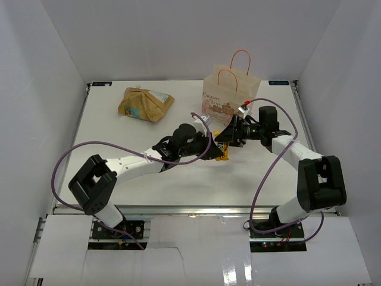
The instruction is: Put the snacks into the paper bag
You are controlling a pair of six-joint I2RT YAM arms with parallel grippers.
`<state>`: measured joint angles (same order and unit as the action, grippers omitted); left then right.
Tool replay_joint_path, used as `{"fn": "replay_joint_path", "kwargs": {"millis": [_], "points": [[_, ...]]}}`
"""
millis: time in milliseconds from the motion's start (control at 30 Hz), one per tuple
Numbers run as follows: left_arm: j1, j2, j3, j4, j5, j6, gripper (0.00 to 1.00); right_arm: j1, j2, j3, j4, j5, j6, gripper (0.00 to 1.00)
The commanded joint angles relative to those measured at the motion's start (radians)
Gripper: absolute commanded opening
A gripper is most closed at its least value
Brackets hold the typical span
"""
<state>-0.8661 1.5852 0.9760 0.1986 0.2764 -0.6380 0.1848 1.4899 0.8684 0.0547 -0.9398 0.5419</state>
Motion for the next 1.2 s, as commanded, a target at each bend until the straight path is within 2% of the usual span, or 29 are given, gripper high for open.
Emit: {"fn": "replay_joint_path", "kwargs": {"millis": [0,100,133,200,267,300,333,367,467,600,700,767,867,1000,1167], "points": [[-0.001,-0.076,0.013,0.045,-0.008,-0.003,0.08,0.038,0.015,0.047,0.111,-0.044,0.136,0.84],[-0.001,-0.079,0.013,0.047,-0.013,-0.003,0.08,0.041,0.013,0.049,0.131,-0.06,0.141,0.6],[-0.001,-0.08,0.013,0.047,-0.016,-0.002,0.09,0.041,0.013,0.052,0.132,-0.065,0.141,0.48],[0.001,-0.083,0.013,0.045,-0.022,-0.006,0.11,0.041,0.009,0.06,0.123,-0.071,0.133,0.4],[0.009,-0.088,0.015,0.045,-0.02,-0.017,0.29,0.041,-0.005,0.078,0.108,-0.077,0.113,0.3],[0.013,-0.091,0.018,0.047,-0.02,-0.022,0.38,0.041,-0.01,0.078,0.102,-0.08,0.106,0.3],[0.024,-0.093,0.02,0.047,-0.002,-0.025,0.58,0.039,-0.017,0.089,0.102,-0.086,0.089,0.27],[0.027,-0.102,0.023,0.045,0.004,-0.026,0.67,0.038,-0.032,0.098,0.099,-0.091,0.078,0.25],[0.036,-0.132,0.03,0.047,0.014,-0.016,0.84,0.027,-0.062,0.162,0.089,-0.111,0.018,0.21],[0.061,-0.252,0.021,0.039,0.015,0.027,0.88,0.005,-0.082,0.366,-0.048,-0.11,-0.198,0.19],[0.076,-0.33,0.012,-0.017,-0.057,0.069,0.91,-0.021,-0.073,0.57,-0.116,-0.093,-0.349,0.17],[0.088,-0.393,0.02,-0.108,-0.12,0.096,0.93,-0.042,-0.045,0.665,-0.127,-0.085,-0.396,0.18],[0.108,-0.445,0.013,-0.192,-0.212,0.127,0.93,-0.051,0.021,0.878,-0.131,0.007,-0.447,0.18],[0.137,-0.481,-0.016,-0.298,-0.291,0.115,0.93,-0.054,0.139,1.055,-0.127,0.119,-0.474,0.2],[0.18,-0.481,-0.04,-0.395,-0.359,0.04,0.93,-0.05,0.28,1.153,-0.098,0.292,-0.597,0.21]]}}
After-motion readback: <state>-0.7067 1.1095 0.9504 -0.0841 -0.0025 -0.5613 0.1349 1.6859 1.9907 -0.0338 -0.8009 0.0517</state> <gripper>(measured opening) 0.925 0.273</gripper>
